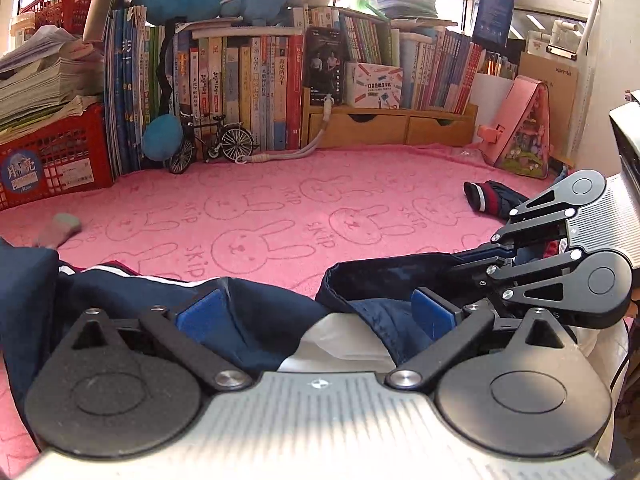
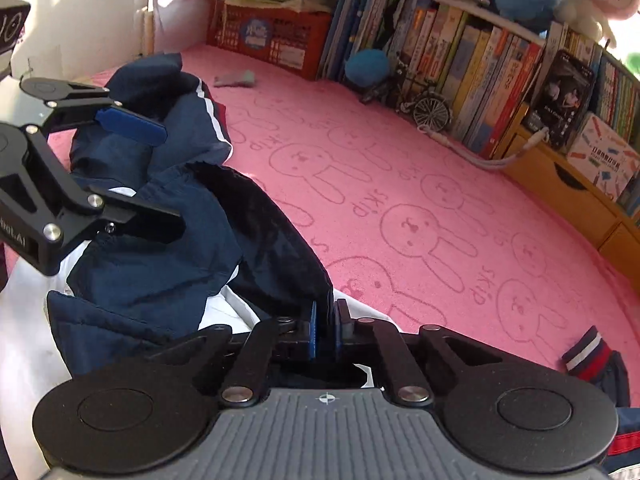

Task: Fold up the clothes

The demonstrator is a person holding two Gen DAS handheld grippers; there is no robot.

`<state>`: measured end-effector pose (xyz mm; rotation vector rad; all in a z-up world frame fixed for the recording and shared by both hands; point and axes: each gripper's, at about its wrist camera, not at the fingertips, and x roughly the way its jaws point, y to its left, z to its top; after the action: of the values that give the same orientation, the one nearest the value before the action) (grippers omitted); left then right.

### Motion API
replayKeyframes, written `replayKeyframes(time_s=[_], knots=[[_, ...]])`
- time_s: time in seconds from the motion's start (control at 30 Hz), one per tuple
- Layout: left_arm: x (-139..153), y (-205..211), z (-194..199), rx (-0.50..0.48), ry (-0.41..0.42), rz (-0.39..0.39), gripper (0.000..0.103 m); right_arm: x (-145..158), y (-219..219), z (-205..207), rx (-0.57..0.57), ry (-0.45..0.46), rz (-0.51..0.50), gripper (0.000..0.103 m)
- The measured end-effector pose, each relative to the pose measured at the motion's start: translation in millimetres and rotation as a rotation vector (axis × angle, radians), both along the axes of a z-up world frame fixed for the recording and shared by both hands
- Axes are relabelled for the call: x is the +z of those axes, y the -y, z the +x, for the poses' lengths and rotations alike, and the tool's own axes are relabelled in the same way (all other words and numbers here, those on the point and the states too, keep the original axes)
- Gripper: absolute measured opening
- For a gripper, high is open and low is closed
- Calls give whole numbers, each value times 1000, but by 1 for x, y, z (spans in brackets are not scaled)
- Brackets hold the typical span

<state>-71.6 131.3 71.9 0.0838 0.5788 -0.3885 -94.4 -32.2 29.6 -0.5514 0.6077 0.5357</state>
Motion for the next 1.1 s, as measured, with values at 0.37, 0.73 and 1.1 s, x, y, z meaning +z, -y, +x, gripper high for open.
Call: replayKeyframes(time_s=[0.37, 0.73, 1.1], knots=[[-11, 32, 59, 47, 8, 145, 61, 27, -13, -42, -47, 986, -266, 6], [-46, 18, 77, 93, -283, 38, 67, 43, 47, 59, -260, -413, 332, 64], [-27, 22, 63, 149, -231, 19, 30, 33, 30, 80, -391, -613, 378, 79]])
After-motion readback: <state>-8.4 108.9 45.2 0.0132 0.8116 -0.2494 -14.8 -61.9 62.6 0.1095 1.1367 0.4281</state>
